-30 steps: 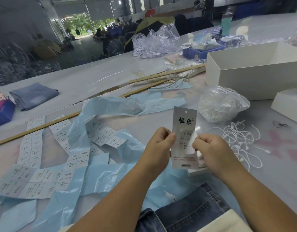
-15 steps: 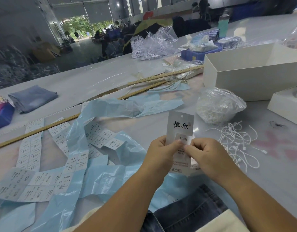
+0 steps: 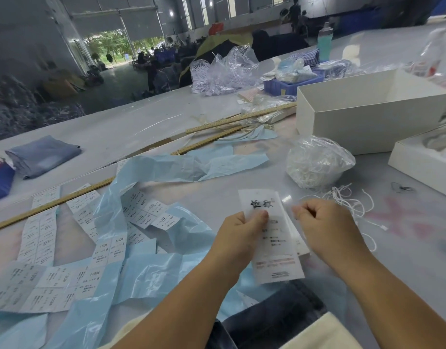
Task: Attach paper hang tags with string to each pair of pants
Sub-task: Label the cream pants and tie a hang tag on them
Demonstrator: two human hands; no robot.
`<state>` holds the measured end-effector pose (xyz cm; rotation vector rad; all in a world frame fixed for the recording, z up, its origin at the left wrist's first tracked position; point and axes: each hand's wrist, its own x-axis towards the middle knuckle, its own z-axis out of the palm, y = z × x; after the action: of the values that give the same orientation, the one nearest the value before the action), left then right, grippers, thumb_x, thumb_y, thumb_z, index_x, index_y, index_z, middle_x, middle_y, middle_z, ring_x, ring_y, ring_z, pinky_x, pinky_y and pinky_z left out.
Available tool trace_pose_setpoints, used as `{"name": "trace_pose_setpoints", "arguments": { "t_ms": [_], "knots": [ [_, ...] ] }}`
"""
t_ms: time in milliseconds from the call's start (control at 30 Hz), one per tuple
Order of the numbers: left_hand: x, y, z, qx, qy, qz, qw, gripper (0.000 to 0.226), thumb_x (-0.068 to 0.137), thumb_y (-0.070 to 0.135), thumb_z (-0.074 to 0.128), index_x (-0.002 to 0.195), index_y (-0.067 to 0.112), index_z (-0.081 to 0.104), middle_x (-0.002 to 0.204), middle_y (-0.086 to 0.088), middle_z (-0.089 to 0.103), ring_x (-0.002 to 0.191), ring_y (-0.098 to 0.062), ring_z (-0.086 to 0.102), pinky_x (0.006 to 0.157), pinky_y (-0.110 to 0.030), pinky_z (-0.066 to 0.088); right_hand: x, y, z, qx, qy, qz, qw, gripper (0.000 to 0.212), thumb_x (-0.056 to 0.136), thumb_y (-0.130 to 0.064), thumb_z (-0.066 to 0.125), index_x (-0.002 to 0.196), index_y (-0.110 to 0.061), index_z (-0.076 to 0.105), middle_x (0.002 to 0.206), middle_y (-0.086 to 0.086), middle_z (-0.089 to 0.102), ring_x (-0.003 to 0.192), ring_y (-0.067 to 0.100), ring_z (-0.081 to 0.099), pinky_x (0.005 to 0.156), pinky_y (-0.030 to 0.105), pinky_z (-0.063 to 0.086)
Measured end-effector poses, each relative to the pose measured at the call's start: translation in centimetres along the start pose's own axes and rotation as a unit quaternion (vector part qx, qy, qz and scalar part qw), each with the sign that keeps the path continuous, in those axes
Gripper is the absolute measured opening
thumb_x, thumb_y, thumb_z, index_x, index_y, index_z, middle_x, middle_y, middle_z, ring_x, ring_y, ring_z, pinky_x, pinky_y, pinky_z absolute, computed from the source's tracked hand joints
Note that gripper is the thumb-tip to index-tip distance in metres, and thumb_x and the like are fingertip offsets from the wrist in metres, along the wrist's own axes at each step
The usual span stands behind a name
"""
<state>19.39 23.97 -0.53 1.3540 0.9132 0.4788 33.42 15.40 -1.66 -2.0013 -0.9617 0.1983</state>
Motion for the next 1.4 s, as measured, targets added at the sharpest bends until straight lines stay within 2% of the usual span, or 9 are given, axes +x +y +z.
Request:
{"name": "trace_pose_setpoints", "arguments": {
  "t_ms": [100, 200, 433, 600, 700, 833, 1000, 1167, 1400],
  "knots": [
    [-0.2, 0.0, -0.3, 0.014, 0.021, -0.003, 1.0, 0.023, 0.098, 0.032, 0.056, 0.103, 0.015, 0.071, 0.092, -0.001, 0.077, 0.085, -0.022, 0.073, 0.072, -0.035, 0.057, 0.4, 2.1, -1.4, -0.153, -0.004, 0.024, 0.988, 0.012, 0.089, -0.025, 0.056, 0.082, -0.016, 0.059, 0.087, 0.003, 0.065, 0.08, 0.026, 0.057, 0.067, 0.035, 0.047],
    [-0.5, 0.1, 0.1, 0.037, 0.012, -0.006, 0.999, 0.02, 0.099, 0.03, 0.055, 0.107, 0.018, 0.069, 0.093, 0.0, 0.077, 0.087, -0.023, 0.073, 0.076, -0.039, 0.058, 0.2, 3.5, -1.3, -0.304, -0.091, 0.037, 0.948, 0.028, 0.089, -0.033, 0.052, 0.111, -0.021, 0.064, 0.117, 0.003, 0.059, 0.107, 0.026, 0.053, 0.085, 0.035, 0.045],
    [-0.9, -0.1, 1.1, 0.083, -0.005, -0.011, 0.996, 0.013, 0.098, 0.026, 0.057, 0.099, 0.024, 0.07, 0.088, 0.005, 0.077, 0.079, -0.012, 0.072, 0.065, -0.027, 0.049, 0.0, 5.2, -0.5, -0.408, -0.06, -0.027, 0.91, 0.024, 0.09, -0.022, 0.047, 0.105, -0.026, 0.066, 0.109, -0.004, 0.059, 0.107, 0.022, 0.051, 0.083, 0.034, 0.04],
    [-0.7, -0.1, 1.2, 0.071, 0.009, -0.02, 0.997, 0.015, 0.099, 0.026, 0.056, 0.103, 0.023, 0.07, 0.09, 0.003, 0.077, 0.083, -0.016, 0.072, 0.067, -0.031, 0.05, -0.1, 5.1, -0.6, -0.179, 0.061, -0.126, 0.974, 0.01, 0.085, -0.001, 0.061, 0.076, -0.007, 0.062, 0.079, 0.008, 0.059, 0.077, 0.031, 0.052, 0.069, 0.039, 0.042],
    [-0.4, -0.1, 1.0, 0.046, 0.033, -0.022, 0.998, 0.015, 0.098, 0.02, 0.056, 0.108, 0.022, 0.068, 0.093, 0.002, 0.076, 0.092, -0.023, 0.07, 0.076, -0.039, 0.052, -0.2, 4.1, -1.0, 0.033, 0.108, -0.101, 0.988, 0.016, 0.093, -0.004, 0.056, 0.078, -0.01, 0.057, 0.072, 0.0, 0.059, 0.072, 0.019, 0.054, 0.062, 0.023, 0.041],
    [-0.5, 0.3, 0.6, 0.025, 0.049, -0.012, 0.998, 0.021, 0.093, 0.013, 0.06, 0.112, 0.024, 0.06, 0.098, 0.002, 0.075, 0.09, -0.022, 0.072, 0.079, -0.044, 0.056, 0.5, 1.7, -2.3, 0.324, 0.178, 0.007, 0.929, 0.012, 0.097, -0.017, 0.048, 0.088, -0.018, 0.057, 0.078, -0.001, 0.073, 0.075, 0.012, 0.069, 0.073, 0.025, 0.052],
    [-1.2, 0.6, 0.6, 0.066, 0.049, -0.009, 0.997, 0.036, 0.091, 0.018, 0.064, 0.118, 0.036, 0.047, 0.095, 0.009, 0.075, 0.077, -0.012, 0.074, 0.062, -0.032, 0.056, 0.8, 1.8, -2.0, 0.266, 0.059, 0.12, 0.955, 0.014, 0.096, -0.012, 0.053, 0.084, -0.012, 0.059, 0.055, -0.002, 0.062, 0.054, 0.019, 0.057, 0.056, 0.032, 0.047],
    [-1.9, 1.6, 0.7, 0.16, 0.046, 0.039, 0.985, 0.08, 0.093, 0.019, 0.058, 0.14, 0.062, 0.01, 0.1, 0.01, 0.071, 0.066, -0.01, 0.072, 0.047, -0.021, 0.052, -0.6, 0.7, -2.2, 0.347, -0.038, 0.087, 0.933, 0.007, 0.095, -0.008, 0.058, 0.091, -0.014, 0.059, 0.051, -0.001, 0.051, 0.041, 0.012, 0.039, 0.042, 0.027, 0.035],
    [-2.8, 2.5, 1.9, 0.256, 0.013, 0.088, 0.963, 0.038, 0.094, 0.012, 0.047, 0.078, 0.04, 0.066, 0.104, 0.003, 0.066, 0.062, -0.012, 0.06, 0.043, -0.015, 0.042, 0.5, -0.7, -2.9, 0.147, -0.071, 0.049, 0.985, 0.012, 0.087, -0.006, 0.066, 0.084, -0.016, 0.063, 0.07, 0.0, 0.066, 0.055, 0.007, 0.056, 0.052, 0.022, 0.041]
  ]
}}
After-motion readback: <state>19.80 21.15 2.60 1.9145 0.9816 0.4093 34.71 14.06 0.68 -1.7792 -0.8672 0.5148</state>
